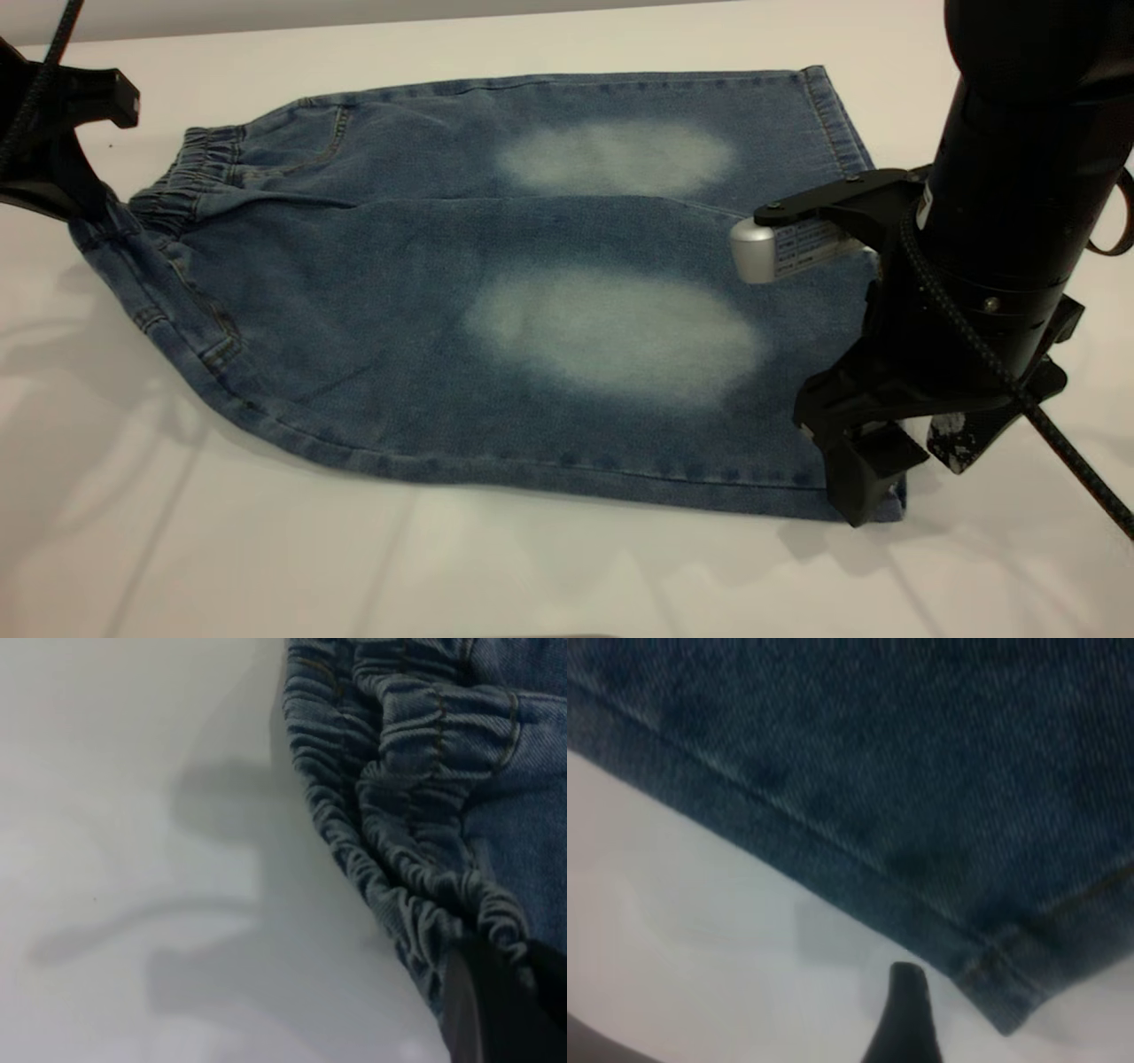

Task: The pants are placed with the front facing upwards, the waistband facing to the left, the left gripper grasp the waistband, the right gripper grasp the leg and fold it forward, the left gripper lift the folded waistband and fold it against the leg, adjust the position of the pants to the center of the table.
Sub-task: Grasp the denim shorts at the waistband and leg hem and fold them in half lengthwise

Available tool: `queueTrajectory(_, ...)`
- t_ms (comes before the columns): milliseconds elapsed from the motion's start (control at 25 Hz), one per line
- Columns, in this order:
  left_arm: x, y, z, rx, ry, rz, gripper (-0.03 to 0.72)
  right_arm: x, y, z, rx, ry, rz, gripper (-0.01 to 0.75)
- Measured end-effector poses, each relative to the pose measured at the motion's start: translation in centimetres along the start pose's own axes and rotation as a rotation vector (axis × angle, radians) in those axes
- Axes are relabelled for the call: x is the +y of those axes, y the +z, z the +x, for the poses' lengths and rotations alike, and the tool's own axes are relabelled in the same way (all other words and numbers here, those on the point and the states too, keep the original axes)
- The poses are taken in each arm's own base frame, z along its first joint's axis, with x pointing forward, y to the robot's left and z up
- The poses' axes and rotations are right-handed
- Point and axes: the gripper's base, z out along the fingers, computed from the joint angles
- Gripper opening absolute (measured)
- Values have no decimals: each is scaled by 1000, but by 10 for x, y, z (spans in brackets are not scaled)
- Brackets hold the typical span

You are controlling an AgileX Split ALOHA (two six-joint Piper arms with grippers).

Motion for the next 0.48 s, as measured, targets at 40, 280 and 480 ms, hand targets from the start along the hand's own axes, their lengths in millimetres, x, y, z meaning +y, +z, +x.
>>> queueTrajectory(40,0,0,0,0,-1,0,39,1,0,0,-1,2,-1,512)
queueTrajectory(280,0,0,0,0,-11,2,39,10,5,-1,-19,-22,1,512)
queueTrajectory(480,0,0,0,0,-11,2,40,10,12,-1,-10,-23,6,507)
